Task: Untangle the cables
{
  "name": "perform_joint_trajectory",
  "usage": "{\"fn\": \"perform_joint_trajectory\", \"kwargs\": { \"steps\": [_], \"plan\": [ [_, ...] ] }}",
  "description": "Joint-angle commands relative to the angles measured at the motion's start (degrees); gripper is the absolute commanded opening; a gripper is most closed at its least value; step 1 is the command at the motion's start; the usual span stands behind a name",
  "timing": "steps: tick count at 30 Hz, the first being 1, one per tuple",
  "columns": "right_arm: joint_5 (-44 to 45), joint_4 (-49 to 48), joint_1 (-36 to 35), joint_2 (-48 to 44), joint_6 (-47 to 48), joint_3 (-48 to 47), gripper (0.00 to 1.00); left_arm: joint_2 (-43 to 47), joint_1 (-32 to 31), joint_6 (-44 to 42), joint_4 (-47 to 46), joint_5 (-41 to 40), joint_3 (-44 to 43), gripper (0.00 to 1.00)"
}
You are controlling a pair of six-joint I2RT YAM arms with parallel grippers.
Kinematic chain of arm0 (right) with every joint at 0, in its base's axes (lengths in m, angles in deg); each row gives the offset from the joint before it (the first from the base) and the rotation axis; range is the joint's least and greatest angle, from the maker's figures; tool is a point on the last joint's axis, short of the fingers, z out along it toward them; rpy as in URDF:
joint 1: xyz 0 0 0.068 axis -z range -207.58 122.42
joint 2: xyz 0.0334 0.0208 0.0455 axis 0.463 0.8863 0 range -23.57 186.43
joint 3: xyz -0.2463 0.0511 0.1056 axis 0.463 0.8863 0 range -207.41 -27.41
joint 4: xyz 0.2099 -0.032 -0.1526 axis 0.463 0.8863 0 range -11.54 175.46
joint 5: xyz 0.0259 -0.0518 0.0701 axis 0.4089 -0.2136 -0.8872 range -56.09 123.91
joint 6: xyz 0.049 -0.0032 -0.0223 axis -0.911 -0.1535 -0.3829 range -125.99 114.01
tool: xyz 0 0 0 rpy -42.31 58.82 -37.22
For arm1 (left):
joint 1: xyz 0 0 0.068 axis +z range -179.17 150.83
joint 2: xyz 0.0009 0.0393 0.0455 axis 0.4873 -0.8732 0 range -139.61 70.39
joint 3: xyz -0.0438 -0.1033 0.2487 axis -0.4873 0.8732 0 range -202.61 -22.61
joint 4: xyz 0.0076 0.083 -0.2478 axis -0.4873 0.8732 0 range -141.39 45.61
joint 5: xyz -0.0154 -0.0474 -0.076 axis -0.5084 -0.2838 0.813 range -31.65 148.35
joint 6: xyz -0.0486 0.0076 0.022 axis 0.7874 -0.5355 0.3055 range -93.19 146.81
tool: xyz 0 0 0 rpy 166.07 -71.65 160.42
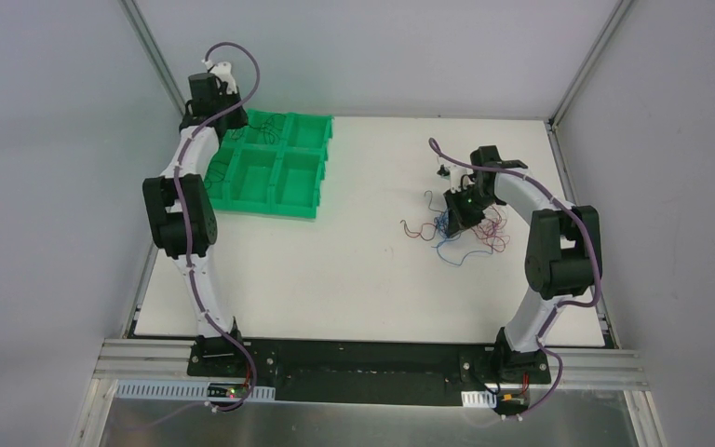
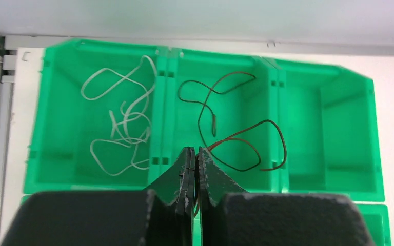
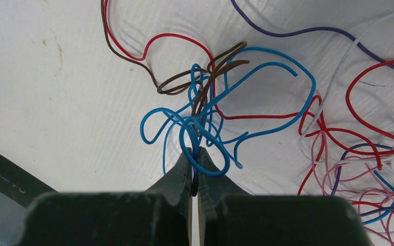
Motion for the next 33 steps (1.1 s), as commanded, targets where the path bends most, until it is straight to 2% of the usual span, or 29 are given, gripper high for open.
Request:
{"fn": "perform_joint_trajectory", "kwargs": {
  "steps": [1, 6, 18, 26, 33],
  "plan": [
    [0.0, -0.1, -0.4, -2.4, -0.5, 0.8, 0.00, -0.5, -4.9, -9.1, 3.8, -5.2, -4.1, 0.00],
    [0.1, 0.2, -0.4, -2.9, -0.3, 0.8, 0.00, -4.6, -7.2, -11.9, 7.5, -9.2, -7.8, 0.00],
    [-0.2, 2.4, -0.3, -4.9, -0.8, 0.7, 0.00, -15.7, -7.2, -10.5, 10.2, -8.1, -15.4, 0.00],
    [-0.3, 2.8, -0.3, -5.7, -0.7, 1.0, 0.00, -19.0, -7.2, -9.0, 10.4, -6.8, -20.6, 0.03],
    [0.0, 2.8, -0.3, -7.2, -0.3, 2.0, 0.00, -21.8, -6.9, -7.9, 16.6, -6.5, -23.7, 0.00]
  ]
}}
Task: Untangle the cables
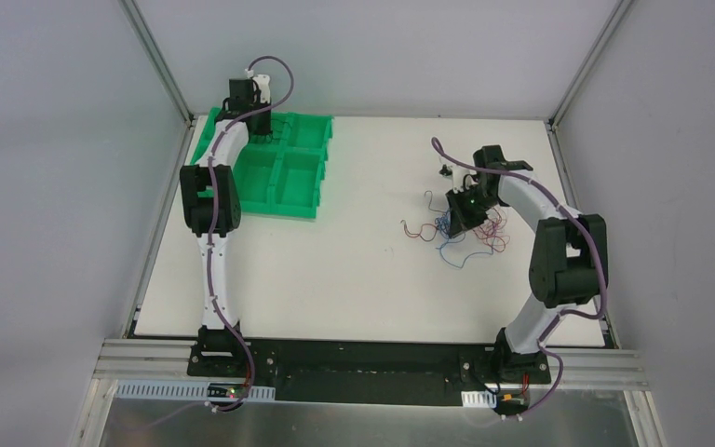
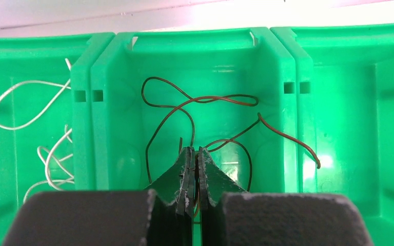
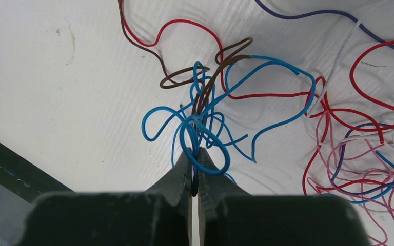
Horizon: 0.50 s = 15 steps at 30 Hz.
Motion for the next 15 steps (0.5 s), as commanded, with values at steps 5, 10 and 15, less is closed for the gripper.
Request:
{"fn": "perform_joint_trajectory", "kwargs": {
  "steps": [5, 10, 15],
  "plan": [
    [0.2, 2.3, -0.3, -5.6, -0.2, 1.7, 0.00, -2.3, 0.3, 1.1, 5.6, 1.1, -2.4, 0.00],
    [0.0, 2.4, -0.3, -6.8, -0.3, 2.7, 0.00, -1.6, 0.5, 2.3, 5.8, 1.4, -3.0, 0.22],
    [-0.3, 2.0, -0.3, -7.7, -0.2, 3.0, 0.00, 4.0, 0.8, 1.2, 5.9, 1.9, -5.0, 0.45]
  ]
}}
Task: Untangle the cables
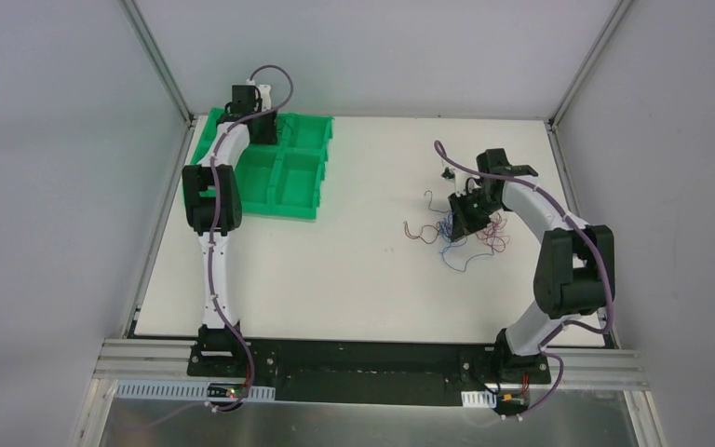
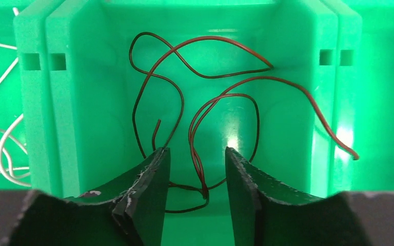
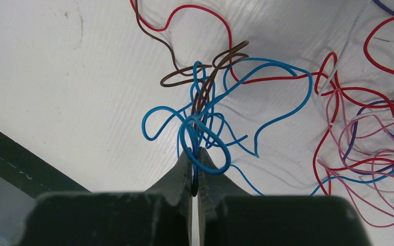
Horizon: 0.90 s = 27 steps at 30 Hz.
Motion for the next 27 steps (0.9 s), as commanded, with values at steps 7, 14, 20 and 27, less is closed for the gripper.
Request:
{"fn": "perform_joint_trajectory", "kwargs": {
  "steps": [7, 14, 20, 27],
  "plan": [
    [-2.2, 0.4, -0.3, -4.3, -0.3, 0.8, 0.00, 14.6, 0.6, -4.6, 1.3, 1.4, -4.7, 0.64],
    [-4.8, -0.6, -0.3, -5.1, -1.5, -0.1, 0.00, 20.9, 2.2, -2.4, 1.9, 9.0, -2.3, 0.63],
    [-14.8, -4.3, -1.1, -9.4, -6.4, -2.1, 0.00, 33.1, 0.9, 7.8, -0.2, 41.8, 13.0, 0.82],
    [-21.1, -9.2, -6.1, -12.4, -11.5, -3.8, 0.00, 48.1, -13.6, -5.9, -6.2, 50.5, 39.9, 0.95]
  ]
}}
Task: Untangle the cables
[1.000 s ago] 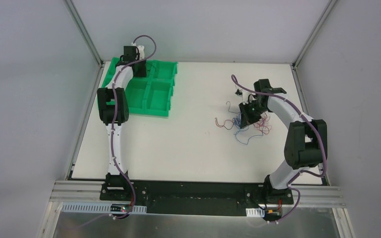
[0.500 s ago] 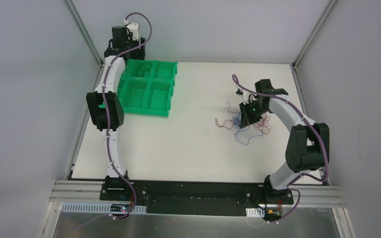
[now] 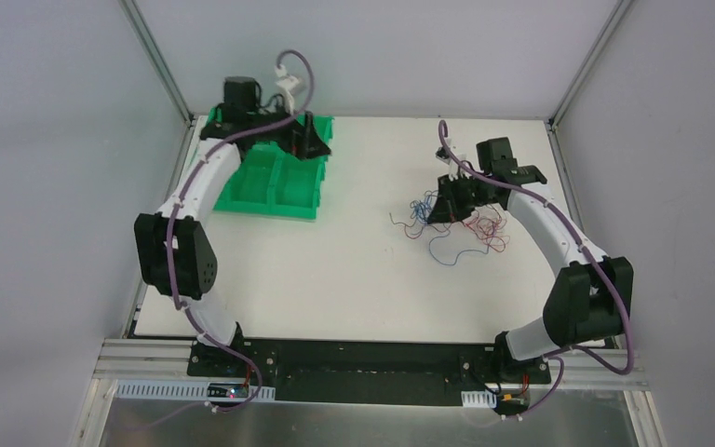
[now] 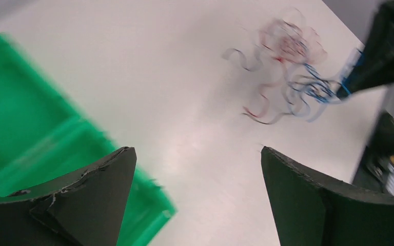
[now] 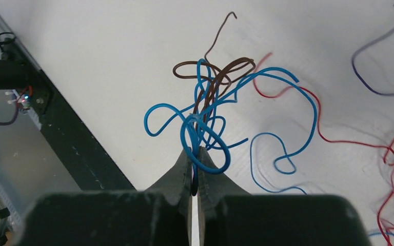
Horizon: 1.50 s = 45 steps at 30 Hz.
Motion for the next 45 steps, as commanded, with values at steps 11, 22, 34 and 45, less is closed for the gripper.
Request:
{"fn": "perform_joint_trajectory", "kwargs": {
  "steps": [11, 22, 34, 45],
  "plan": [
    [-10.7, -8.7, -8.4, -7.2, -8.1, -4.7, 0.00, 11.1, -21.3, -3.6, -22.0, 11.9, 23.1, 0.83],
    [-11.2, -7.4, -11.4, -9.8, -7.0, -4.2, 0.00, 10.7, -25.6, -6.1, -25.2, 9.8, 25.0, 0.74],
    [-10.8, -8.6, -11.9, -10.7, -10.5, -6.0, 0.00, 9.8, -26.4, -5.6, -26.2, 11.0, 27.1, 0.61],
    [-10.7, -7.5, -11.9, -10.5, -11.0, -7.0, 0.00, 10.8, -26.4, -0.4, -31.0, 9.5, 29.3, 0.48]
  ]
}}
